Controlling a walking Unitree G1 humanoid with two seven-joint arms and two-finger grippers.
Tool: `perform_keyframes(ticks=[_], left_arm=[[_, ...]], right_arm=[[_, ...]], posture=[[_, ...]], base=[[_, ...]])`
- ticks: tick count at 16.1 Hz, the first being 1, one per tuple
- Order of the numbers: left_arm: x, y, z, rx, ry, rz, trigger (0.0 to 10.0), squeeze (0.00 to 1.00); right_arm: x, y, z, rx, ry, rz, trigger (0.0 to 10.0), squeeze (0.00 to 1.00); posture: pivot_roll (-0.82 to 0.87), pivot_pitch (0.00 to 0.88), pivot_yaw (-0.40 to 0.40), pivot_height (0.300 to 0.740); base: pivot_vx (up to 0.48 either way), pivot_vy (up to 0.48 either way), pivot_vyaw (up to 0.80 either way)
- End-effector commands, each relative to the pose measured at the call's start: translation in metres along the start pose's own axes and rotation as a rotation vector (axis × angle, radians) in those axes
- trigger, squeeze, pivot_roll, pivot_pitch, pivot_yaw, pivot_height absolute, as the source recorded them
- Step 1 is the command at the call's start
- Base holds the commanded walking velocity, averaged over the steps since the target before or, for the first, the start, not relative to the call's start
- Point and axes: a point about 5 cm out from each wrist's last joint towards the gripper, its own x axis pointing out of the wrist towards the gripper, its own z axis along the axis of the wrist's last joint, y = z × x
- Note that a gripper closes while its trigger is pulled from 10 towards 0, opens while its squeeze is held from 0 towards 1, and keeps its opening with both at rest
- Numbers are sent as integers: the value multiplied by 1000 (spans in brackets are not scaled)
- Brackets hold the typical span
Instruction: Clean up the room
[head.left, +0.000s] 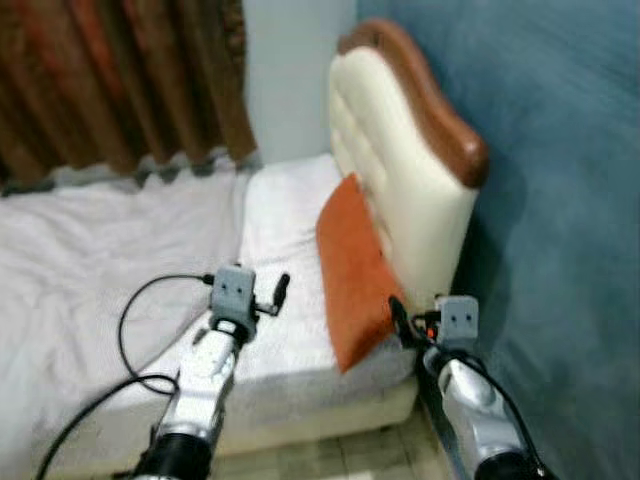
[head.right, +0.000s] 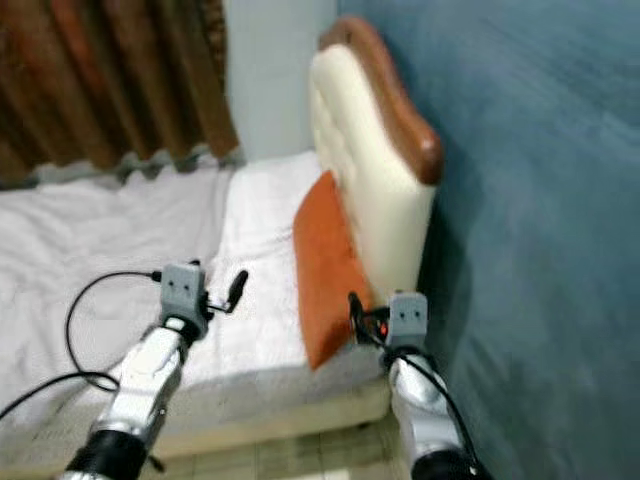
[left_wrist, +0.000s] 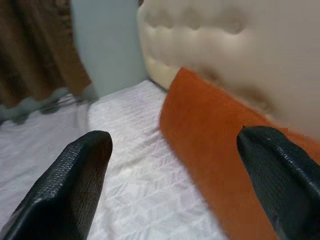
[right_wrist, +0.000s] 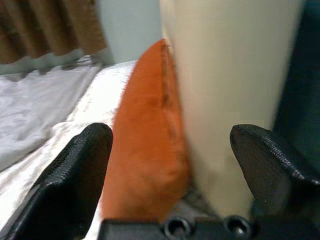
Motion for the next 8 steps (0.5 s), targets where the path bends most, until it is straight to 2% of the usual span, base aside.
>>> perform_keyframes(ticks=[1, 3, 5, 8], left_arm=[[0, 3, 2, -7, -12, 24, 10000, 0], [-4, 7, 1, -28, -23, 83, 10000, 0], [-4, 6, 0, -9, -18, 85, 10000, 0], [-5, 1, -1, 16, -12, 72, 10000, 0]], right_arm=[[0, -3, 2, -8, 0, -1, 10000, 0], [0, 1, 5, -20, 0, 51, 10000, 0], [-3, 6, 8, -10, -18, 111, 10000, 0], [-10, 16, 9, 80, -12, 241, 10000, 0]], posture=[[-2, 3, 52, 740], [1, 8, 42, 740], [3, 8, 37, 740], [2, 9, 30, 740]], base=[[469, 0, 0], [469, 0, 0], [0, 0, 0], [0, 0, 0]])
